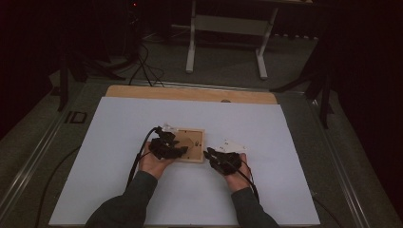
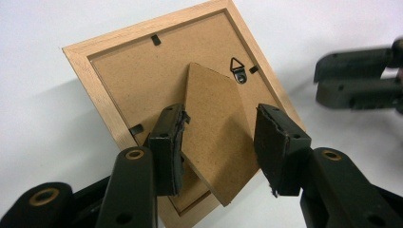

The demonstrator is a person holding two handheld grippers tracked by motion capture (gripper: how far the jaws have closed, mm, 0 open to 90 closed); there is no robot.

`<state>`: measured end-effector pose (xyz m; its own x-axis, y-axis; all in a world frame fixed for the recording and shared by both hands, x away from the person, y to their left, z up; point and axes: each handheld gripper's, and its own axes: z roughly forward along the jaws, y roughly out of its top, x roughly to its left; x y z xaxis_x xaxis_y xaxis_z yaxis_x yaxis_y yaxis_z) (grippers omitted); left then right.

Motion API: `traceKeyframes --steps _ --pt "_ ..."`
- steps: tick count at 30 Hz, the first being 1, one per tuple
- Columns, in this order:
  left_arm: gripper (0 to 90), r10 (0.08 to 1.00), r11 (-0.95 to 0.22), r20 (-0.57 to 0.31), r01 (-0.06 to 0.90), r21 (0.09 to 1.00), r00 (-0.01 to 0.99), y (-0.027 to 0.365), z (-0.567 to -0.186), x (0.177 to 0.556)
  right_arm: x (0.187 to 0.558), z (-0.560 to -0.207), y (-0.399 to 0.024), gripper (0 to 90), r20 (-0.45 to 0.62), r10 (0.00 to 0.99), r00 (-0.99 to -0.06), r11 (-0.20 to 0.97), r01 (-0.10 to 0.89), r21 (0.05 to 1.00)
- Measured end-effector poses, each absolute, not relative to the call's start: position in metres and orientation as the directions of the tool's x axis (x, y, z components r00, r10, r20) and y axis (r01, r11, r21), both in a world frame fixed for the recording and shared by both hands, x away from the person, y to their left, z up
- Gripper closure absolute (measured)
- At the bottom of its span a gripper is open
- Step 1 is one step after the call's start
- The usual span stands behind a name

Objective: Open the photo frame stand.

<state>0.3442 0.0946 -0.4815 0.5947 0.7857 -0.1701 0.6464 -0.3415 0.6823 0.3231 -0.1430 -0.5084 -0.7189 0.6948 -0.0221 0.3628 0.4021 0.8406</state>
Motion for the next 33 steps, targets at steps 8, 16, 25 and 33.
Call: traceKeyframes --steps 8,16,25,33 --pt "54.6 0.777 -0.378 -0.093 0.580 0.721 0.622 0.093 -0.482 0.333 0.329 -0.490 -0.160 73.3 -0.001 0.710 -0.705 0.366 0.367 0.856" --pt "54.6 0.781 -0.395 -0.029 0.529 0.751 0.624 0.091 -0.483 0.320 0.341 -0.479 -0.154 62.5 -0.005 0.703 -0.711 0.384 0.374 0.844" --pt "53.8 0.785 -0.416 0.034 0.485 0.770 0.619 0.088 -0.488 0.310 0.357 -0.483 -0.146 53.6 0.053 0.701 -0.711 0.367 0.423 0.828" --pt "53.9 0.781 -0.423 0.048 0.470 0.774 0.623 0.088 -0.489 0.308 0.378 -0.491 -0.139 44.7 0.152 0.675 -0.722 0.345 0.491 0.800"
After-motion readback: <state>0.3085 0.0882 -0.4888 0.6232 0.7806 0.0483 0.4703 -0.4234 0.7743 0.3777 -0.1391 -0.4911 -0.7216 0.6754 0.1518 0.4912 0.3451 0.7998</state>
